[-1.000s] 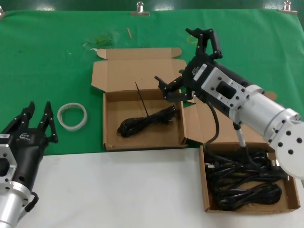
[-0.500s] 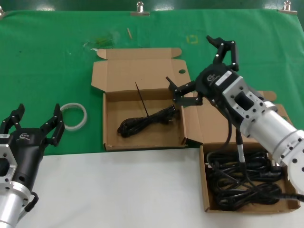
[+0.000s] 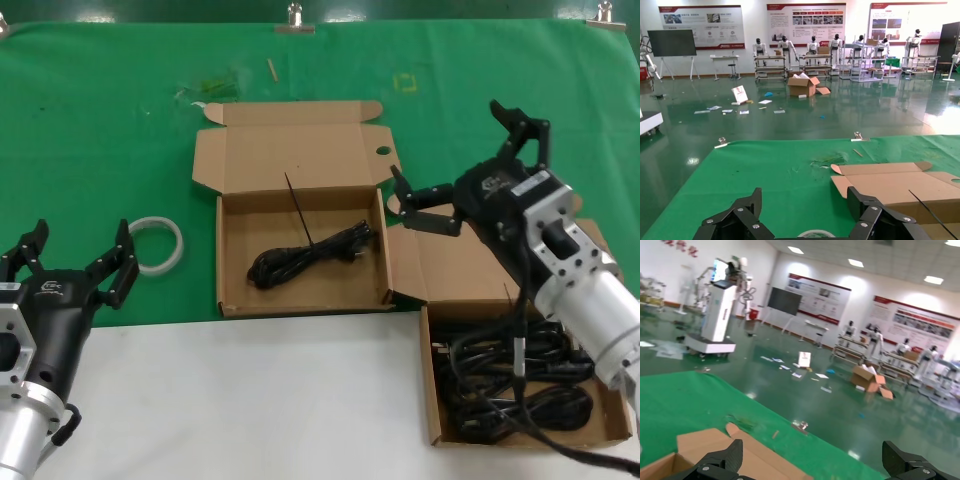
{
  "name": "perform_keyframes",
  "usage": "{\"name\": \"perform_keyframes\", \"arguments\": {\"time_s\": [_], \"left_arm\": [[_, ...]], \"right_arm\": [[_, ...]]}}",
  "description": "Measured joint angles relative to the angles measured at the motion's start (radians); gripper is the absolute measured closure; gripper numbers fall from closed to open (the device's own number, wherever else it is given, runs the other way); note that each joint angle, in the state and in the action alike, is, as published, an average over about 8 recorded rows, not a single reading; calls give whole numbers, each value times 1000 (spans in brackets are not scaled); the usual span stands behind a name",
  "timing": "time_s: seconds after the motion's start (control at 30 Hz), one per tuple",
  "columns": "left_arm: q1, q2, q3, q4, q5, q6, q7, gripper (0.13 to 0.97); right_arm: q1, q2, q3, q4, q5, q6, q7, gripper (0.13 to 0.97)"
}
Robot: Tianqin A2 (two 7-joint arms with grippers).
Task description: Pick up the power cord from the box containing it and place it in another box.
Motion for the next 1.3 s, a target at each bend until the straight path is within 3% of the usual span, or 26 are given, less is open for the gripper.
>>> {"name": "perform_keyframes", "arguments": {"time_s": [0.17, 0.43, 0.57, 0.9, 1.3], "left_arm": [[0, 0, 0, 0, 0, 0, 0, 488], [0, 0, 0, 0, 0, 0, 0, 372], [0, 0, 0, 0, 0, 0, 0, 372], [0, 0, 0, 0, 0, 0, 0, 219], [0, 0, 0, 0, 0, 0, 0, 140]], "right_arm": [[-38, 5, 15, 1, 68, 46, -16, 129], [-100, 12, 40, 4, 177, 120, -41, 129], [-130, 16, 53, 5, 231, 156, -53, 129], [-205, 24, 83, 8, 361, 246, -84, 129], [-224, 27, 90, 9, 395, 268, -91, 129]]}}
